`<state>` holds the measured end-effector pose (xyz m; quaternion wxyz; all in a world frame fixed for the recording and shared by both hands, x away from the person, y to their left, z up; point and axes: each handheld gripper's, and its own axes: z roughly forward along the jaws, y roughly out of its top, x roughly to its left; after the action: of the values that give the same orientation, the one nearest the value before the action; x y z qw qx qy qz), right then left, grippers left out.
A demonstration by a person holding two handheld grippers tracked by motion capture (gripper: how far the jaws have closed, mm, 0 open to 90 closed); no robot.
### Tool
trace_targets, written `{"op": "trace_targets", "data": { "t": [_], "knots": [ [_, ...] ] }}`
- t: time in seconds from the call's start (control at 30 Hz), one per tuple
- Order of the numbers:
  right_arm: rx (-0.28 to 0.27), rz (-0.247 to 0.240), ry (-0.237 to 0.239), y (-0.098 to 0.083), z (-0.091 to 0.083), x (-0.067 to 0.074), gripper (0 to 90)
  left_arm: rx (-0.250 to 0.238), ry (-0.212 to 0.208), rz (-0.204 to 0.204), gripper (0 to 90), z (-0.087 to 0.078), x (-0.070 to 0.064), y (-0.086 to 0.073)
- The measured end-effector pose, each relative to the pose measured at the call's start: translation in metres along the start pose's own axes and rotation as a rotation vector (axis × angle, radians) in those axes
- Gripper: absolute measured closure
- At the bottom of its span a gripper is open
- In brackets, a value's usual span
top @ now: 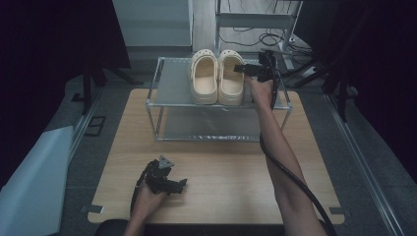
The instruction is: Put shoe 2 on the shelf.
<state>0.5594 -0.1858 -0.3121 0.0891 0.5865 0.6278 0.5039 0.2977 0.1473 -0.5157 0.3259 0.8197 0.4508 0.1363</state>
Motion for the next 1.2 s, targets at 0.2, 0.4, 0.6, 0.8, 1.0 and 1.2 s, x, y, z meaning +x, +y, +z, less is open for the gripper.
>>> {"op": "trace_targets", "data": {
  "t": [0.2, 0.4, 0.6, 0.8, 1.0, 1.2],
  "knots": [
    [0.027, -0.105, 0.024, -0.003, -0.016, 0.006, 28.1, -0.009, -0.001, -0.009, 0.0, -0.002, 0.001, -0.001],
    [0.027, -0.080, 0.129, -0.012, -0.039, 0.001, 23.0, -0.009, -0.002, -0.002, 0.0, -0.002, 0.000, 0.000],
    [0.030, -0.071, 0.216, -0.027, -0.056, -0.011, 20.9, -0.005, 0.000, -0.004, 0.0, -0.002, 0.000, -0.001],
    [0.026, -0.096, 0.273, -0.042, -0.075, -0.015, 18.8, -0.004, 0.001, -0.002, 0.0, -0.003, 0.000, -0.001],
    [0.047, -0.174, 0.302, -0.067, -0.095, -0.011, 18.7, -0.007, 0.001, -0.004, 0.0, -0.003, -0.001, -0.001],
    [0.054, -0.258, 0.316, -0.103, -0.112, -0.014, 18.5, -0.009, 0.000, -0.004, 0.0, -0.003, -0.001, -0.001]
  ]
}}
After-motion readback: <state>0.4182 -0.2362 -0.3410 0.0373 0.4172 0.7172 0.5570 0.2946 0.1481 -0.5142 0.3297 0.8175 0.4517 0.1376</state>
